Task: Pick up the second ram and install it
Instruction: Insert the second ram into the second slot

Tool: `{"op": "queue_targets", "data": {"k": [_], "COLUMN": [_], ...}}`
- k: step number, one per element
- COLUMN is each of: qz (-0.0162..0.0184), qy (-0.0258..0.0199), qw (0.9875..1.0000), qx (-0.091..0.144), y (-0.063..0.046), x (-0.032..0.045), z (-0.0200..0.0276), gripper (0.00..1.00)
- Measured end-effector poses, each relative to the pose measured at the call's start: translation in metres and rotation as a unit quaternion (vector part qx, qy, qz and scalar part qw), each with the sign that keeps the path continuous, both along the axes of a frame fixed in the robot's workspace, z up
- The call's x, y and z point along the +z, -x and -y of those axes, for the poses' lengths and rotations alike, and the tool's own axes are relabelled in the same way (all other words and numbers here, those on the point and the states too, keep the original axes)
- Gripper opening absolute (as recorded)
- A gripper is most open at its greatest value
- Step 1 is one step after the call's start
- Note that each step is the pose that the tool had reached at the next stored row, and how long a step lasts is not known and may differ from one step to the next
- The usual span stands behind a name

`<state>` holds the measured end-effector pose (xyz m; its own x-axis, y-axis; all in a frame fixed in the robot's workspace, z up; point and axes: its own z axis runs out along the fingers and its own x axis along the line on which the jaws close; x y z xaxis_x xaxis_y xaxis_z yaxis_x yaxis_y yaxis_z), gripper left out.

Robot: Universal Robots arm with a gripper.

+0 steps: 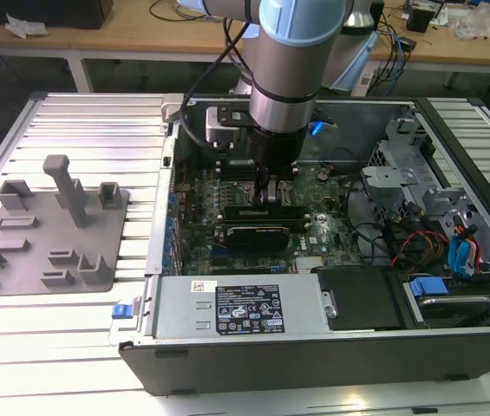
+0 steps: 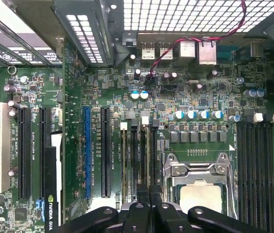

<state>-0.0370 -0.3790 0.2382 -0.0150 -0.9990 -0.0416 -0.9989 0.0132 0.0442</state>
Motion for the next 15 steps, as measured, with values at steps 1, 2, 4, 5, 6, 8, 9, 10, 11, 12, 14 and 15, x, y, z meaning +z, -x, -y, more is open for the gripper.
{"op": "queue_targets", "data": {"k": [1,2,4,5,6,8,9,10,11,12,14,15], "qz": [0.0000,0.0000,0.0000,0.0000,0.0000,0.0000,0.0001,0.0000,0.0000,0.0000,-0.0001,-0.0001], "qy": [0.0000,0.0001,-0.0001,0.0000,0.0001,0.0000,-0.0002,0.0000,0.0001,0.0001,0.0000,0.0000], "qw": [1.0000,1.0000,1.0000,1.0000,1.0000,1.0000,1.0000,1.0000,1.0000,1.0000,1.0000,1.0000], "qx": [0.000,0.000,0.000,0.000,0.000,0.000,0.000,0.000,0.000,0.000,0.000,0.000], "y": [0.0000,-0.0005,-0.0007,-0.0007,-0.0007,-0.0007,-0.0007,-0.0007,-0.0007,-0.0007,-0.0008,-0.0008], "x": [0.0000,-0.0001,-0.0005,-0.0005,-0.0005,-0.0008,-0.0015,-0.0016,-0.0016,-0.0017,-0.0017,-0.0017], "z": [0.0000,0.0000,0.0000,0.0000,0.0000,0.0000,0.0000,0.0000,0.0000,0.0000,0.0000,0.0000], "gripper": [0.09,0.09,0.09,0.09,0.09,0.09,0.09,0.09,0.09,0.09,0.09,0.09]}}
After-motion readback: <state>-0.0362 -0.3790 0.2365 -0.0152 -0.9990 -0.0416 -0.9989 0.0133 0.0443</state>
